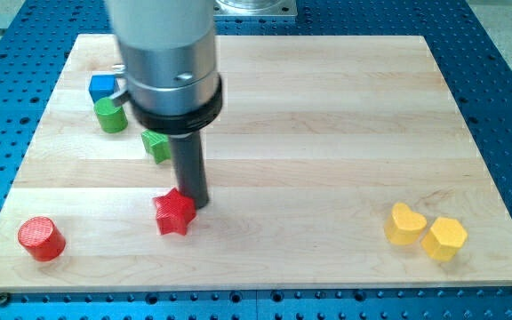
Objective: Place green star and red blocks in a diagonal line
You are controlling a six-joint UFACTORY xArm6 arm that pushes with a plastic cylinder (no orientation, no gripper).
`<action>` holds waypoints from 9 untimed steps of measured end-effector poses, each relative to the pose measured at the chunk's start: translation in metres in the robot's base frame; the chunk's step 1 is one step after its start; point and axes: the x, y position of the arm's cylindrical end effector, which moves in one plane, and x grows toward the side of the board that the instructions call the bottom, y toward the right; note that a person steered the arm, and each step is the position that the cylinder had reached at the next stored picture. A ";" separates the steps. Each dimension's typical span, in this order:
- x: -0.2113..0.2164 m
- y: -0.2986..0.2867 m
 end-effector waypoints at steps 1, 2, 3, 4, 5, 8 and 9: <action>0.031 0.029; 0.031 -0.020; 0.016 -0.047; -0.004 -0.050; -0.001 -0.101; 0.002 -0.126; 0.002 -0.124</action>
